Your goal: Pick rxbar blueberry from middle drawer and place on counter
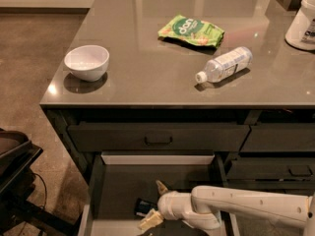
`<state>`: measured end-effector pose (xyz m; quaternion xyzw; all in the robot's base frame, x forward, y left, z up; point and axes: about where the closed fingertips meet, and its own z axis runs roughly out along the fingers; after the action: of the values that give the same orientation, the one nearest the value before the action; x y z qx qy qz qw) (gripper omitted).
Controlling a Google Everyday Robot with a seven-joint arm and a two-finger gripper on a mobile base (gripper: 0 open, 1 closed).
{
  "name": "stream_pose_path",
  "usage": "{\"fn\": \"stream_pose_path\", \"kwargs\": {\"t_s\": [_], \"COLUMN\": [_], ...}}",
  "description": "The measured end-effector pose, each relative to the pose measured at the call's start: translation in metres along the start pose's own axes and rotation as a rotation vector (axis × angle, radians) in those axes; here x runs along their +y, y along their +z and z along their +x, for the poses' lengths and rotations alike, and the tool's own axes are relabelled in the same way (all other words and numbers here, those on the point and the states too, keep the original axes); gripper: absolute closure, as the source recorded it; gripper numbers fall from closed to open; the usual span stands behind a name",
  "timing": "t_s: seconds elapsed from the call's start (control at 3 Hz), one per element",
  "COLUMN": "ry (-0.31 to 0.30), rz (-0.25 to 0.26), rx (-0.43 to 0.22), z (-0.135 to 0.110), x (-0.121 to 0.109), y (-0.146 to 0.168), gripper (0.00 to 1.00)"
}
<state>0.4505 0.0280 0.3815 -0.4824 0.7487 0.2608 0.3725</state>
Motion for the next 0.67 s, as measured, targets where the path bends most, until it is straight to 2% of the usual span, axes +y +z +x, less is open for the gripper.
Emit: {"fn": "stream_pose_path", "kwargs": {"t_s": [0.33,0.67], "ry": [0.019,0.022], "rz": [-0.029,-0.033], "rx": [0.034,0.069], "z": [0.0063,0.0087], "x": [0.0067,0.0106], "y": [-0.0005,0.0017], "gripper": [0.00,0.00]}}
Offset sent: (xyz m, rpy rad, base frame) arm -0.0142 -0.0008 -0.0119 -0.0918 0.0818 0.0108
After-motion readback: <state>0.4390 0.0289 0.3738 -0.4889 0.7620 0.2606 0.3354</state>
